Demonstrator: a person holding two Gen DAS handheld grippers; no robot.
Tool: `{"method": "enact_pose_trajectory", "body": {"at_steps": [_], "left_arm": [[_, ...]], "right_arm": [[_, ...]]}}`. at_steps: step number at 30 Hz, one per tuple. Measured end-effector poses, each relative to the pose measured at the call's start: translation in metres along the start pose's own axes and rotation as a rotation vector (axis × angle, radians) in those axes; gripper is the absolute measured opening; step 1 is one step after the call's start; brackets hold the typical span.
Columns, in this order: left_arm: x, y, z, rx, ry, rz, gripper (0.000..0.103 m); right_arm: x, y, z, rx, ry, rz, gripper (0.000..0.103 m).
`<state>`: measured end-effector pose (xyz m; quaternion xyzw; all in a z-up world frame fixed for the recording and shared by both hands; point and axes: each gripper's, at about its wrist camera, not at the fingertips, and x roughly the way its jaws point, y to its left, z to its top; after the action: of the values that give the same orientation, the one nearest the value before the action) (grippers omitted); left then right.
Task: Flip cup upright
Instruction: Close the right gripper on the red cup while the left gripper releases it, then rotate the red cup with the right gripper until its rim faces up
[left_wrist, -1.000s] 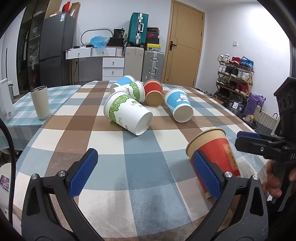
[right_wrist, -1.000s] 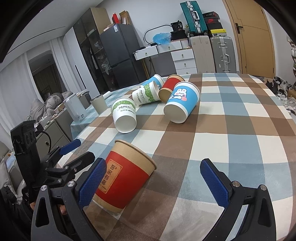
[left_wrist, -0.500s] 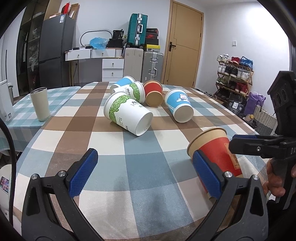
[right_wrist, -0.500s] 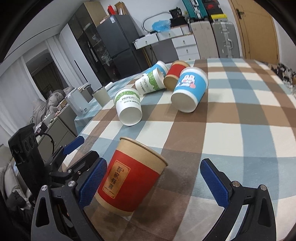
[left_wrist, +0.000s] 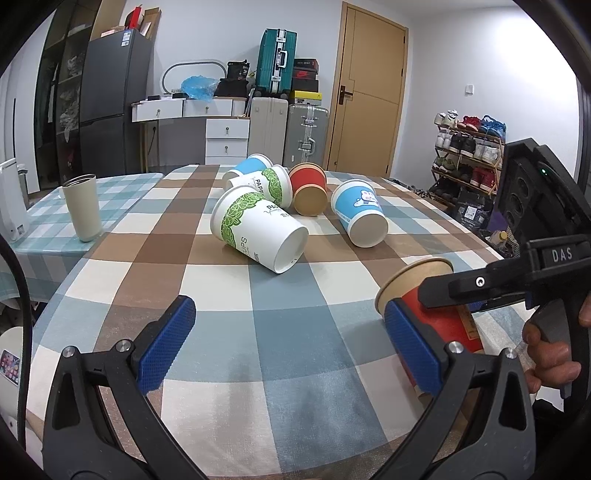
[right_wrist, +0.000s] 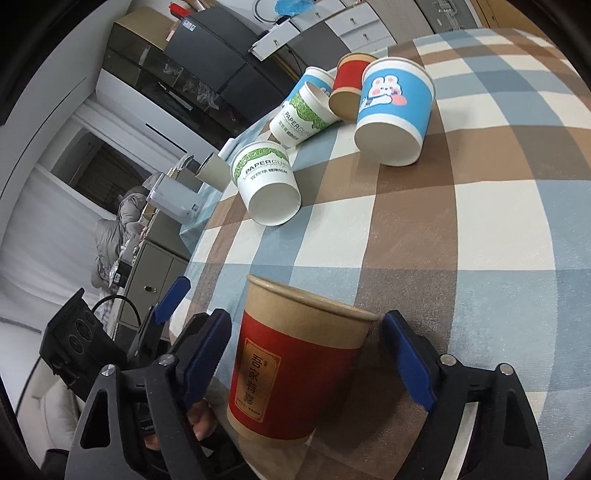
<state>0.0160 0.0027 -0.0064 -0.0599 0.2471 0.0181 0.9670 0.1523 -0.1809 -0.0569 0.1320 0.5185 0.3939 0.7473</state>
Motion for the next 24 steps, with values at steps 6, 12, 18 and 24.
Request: {"method": "enact_pose_trajectory", "body": {"at_steps": [6,12,18,24], "left_arm": [[0.0,0.0,0.0,0.0,-0.001,0.0,0.102],[0.0,-0.001,0.001,0.002,0.001,-0.001,0.102],[-0.001,-0.004,-0.002,0.008,0.003,-0.003,0.102],[-0.001,-0.004,-0.003,0.007,0.002,-0.003,0.102]], "right_arm": [[-0.003,-0.002,0.0,0.007,0.021,0.007,0.074],[-0.016,0.013,-0.007,-0.122,-0.098,-0.085,0.073],[-0.023,0.041,-0.019,-0.335,-0.275,-0.283,0.073],[-0.021,0.049,-0.017,-0.408,-0.351,-0.36,0.073]]}}
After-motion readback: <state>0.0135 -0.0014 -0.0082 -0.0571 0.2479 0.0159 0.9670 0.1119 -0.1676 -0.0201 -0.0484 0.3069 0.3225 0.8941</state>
